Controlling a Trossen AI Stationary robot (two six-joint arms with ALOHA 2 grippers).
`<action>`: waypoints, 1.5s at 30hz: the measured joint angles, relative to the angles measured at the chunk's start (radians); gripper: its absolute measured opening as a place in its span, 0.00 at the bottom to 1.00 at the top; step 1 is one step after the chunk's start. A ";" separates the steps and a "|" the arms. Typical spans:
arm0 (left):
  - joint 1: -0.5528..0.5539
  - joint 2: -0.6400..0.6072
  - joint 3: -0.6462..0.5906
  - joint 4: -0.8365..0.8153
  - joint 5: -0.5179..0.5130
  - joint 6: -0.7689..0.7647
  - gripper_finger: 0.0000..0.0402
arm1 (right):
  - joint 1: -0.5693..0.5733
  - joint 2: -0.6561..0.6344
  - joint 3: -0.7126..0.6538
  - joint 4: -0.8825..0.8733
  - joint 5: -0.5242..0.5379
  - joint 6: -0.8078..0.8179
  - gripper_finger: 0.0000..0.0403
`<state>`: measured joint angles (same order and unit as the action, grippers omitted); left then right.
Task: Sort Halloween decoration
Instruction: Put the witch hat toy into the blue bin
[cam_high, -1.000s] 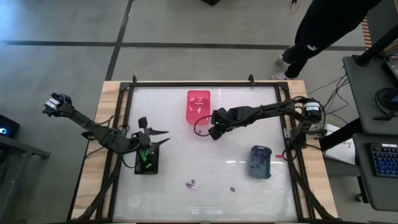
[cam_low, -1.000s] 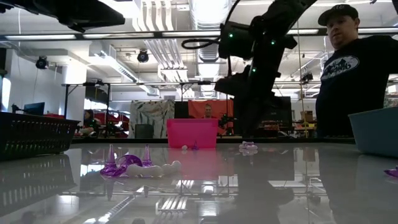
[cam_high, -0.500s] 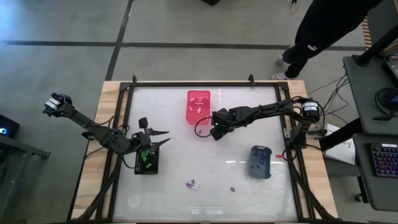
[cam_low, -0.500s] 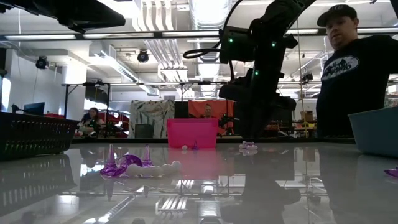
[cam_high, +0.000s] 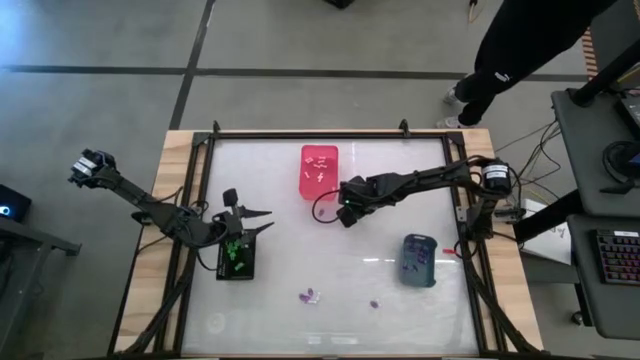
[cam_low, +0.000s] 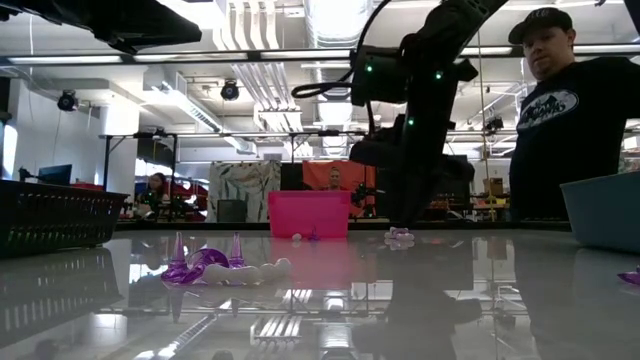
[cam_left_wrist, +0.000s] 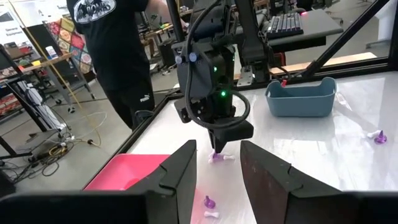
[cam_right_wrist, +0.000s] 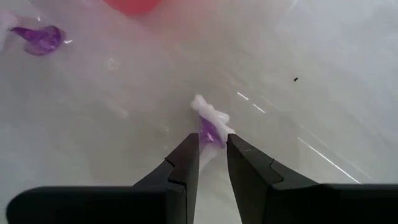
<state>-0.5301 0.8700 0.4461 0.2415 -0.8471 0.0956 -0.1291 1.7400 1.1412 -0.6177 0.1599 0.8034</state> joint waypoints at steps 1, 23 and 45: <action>0.000 0.000 0.000 0.000 0.000 0.000 0.27 | 0.000 0.006 0.000 0.002 0.000 0.000 0.18; 0.000 0.000 0.000 -0.003 0.000 -0.003 0.27 | 0.000 0.041 0.000 0.022 -0.001 -0.020 0.14; 0.000 0.000 0.000 -0.003 0.000 -0.006 0.27 | 0.000 0.039 0.000 0.022 -0.002 -0.037 0.13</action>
<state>-0.5301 0.8700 0.4461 0.2390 -0.8471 0.0898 -0.1291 1.7786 1.1408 -0.5952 0.1578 0.7665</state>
